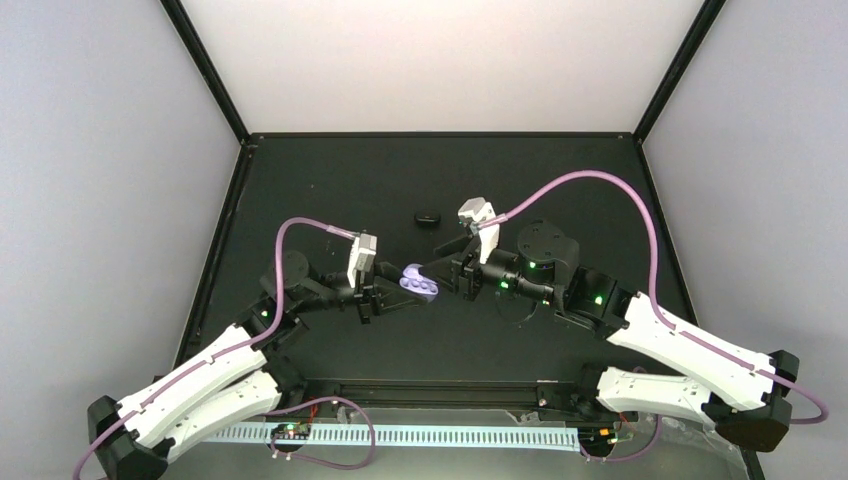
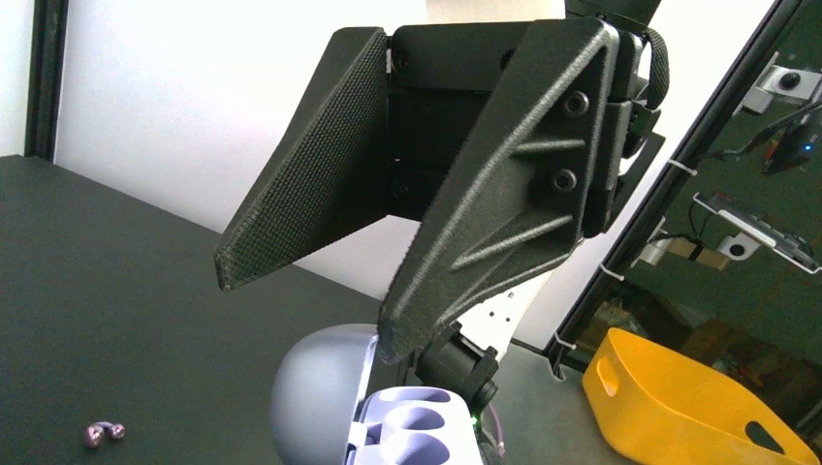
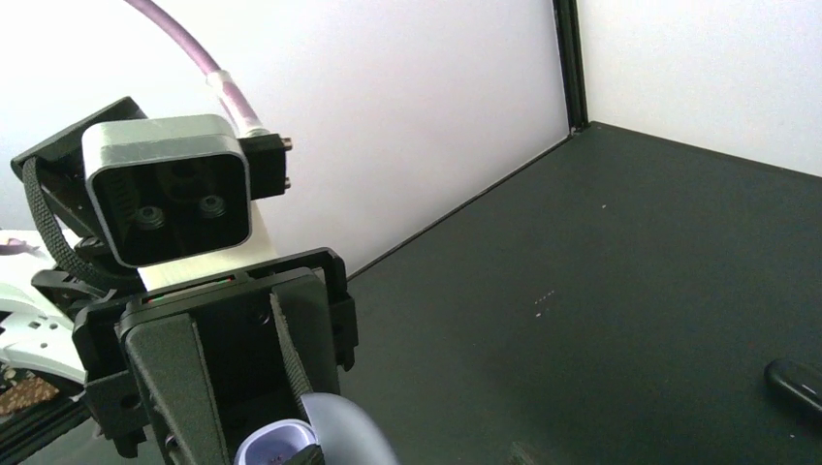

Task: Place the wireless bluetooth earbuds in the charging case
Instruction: Open the charging case, then adjust the charging case.

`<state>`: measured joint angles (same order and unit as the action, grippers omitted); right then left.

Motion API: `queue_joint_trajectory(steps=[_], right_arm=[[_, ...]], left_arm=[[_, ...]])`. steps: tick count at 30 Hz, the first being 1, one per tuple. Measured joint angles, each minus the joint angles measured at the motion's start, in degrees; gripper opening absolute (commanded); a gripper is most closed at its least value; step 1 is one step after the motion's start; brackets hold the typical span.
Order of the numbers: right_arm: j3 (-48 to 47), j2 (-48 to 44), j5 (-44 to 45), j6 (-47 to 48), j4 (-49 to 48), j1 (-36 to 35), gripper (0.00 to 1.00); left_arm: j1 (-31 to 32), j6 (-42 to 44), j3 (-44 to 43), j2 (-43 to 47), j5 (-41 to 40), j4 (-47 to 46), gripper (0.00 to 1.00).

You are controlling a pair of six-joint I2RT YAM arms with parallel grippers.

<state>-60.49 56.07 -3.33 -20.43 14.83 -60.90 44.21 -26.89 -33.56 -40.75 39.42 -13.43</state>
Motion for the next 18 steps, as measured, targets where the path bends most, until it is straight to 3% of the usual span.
queue_joint_trajectory(steps=[6,18], right_arm=[[0.1,0.3,-2.7,2.2,0.7,0.2,0.44],[0.2,1.0,-4.8,6.1,2.7,0.3,0.22]], left_arm=[[0.1,-1.4,0.1,-0.6,0.0,-0.9,0.02],[0.1,-2.3,0.1,-2.4,0.8,-2.0,0.02]])
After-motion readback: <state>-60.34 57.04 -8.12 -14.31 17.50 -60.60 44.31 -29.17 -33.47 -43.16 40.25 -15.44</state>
